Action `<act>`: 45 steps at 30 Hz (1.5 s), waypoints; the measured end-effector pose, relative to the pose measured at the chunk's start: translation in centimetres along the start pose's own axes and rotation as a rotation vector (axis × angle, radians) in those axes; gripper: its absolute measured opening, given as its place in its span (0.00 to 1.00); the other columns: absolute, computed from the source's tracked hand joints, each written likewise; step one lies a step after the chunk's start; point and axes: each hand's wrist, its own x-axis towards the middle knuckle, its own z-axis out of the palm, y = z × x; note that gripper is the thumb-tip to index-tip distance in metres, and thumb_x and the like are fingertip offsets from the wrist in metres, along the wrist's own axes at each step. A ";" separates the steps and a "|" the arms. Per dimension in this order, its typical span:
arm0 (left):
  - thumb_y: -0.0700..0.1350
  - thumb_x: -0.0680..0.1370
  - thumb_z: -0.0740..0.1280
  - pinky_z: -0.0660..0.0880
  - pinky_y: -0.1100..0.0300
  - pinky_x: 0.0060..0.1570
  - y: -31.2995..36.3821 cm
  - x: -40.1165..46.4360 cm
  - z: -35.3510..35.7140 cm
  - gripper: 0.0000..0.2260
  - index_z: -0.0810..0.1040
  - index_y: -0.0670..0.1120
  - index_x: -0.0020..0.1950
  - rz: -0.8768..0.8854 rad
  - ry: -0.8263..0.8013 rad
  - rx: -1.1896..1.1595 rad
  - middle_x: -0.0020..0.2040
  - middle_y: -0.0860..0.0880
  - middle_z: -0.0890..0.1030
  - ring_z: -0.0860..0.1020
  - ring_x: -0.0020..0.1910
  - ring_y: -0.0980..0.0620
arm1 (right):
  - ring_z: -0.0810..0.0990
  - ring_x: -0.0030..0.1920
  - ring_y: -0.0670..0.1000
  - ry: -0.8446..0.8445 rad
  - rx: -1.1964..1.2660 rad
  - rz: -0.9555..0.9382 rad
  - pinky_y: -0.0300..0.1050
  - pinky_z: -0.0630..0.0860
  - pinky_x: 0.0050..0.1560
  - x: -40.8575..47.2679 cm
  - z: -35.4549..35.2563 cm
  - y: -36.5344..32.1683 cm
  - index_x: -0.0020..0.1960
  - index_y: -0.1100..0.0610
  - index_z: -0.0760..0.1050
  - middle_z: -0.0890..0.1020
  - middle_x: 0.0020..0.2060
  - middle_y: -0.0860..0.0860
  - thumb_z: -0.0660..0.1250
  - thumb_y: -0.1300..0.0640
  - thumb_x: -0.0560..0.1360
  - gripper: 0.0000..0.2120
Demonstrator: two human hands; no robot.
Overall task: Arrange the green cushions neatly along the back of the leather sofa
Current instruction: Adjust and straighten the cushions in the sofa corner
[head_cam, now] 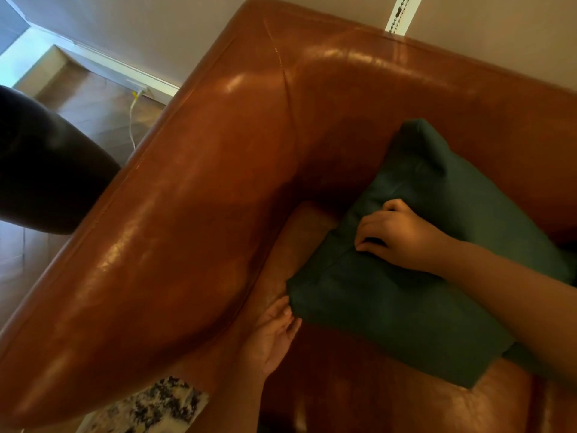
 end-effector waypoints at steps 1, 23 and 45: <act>0.36 0.74 0.63 0.73 0.55 0.55 -0.3 -0.1 -0.1 0.16 0.75 0.42 0.62 -0.036 -0.016 -0.053 0.57 0.44 0.81 0.79 0.57 0.49 | 0.73 0.43 0.39 -0.002 0.008 -0.005 0.44 0.57 0.49 -0.2 0.0 0.0 0.42 0.45 0.77 0.80 0.42 0.40 0.63 0.48 0.74 0.05; 0.41 0.76 0.65 0.72 0.68 0.47 3.2 0.5 4.2 0.07 0.72 0.52 0.49 0.681 0.026 1.427 0.47 0.58 0.69 0.73 0.47 0.58 | 0.78 0.39 0.49 -0.037 -0.173 0.069 0.49 0.58 0.47 2.6 1.2 -5.2 0.36 0.47 0.78 0.80 0.36 0.43 0.60 0.47 0.68 0.09; 0.47 0.80 0.62 0.76 0.56 0.54 1.5 -0.9 2.6 0.04 0.77 0.51 0.51 0.338 0.270 0.550 0.50 0.52 0.79 0.79 0.51 0.55 | 0.70 0.59 0.47 -0.150 0.246 0.347 0.47 0.57 0.56 4.7 7.0 -9.2 0.57 0.47 0.73 0.77 0.55 0.43 0.57 0.55 0.80 0.10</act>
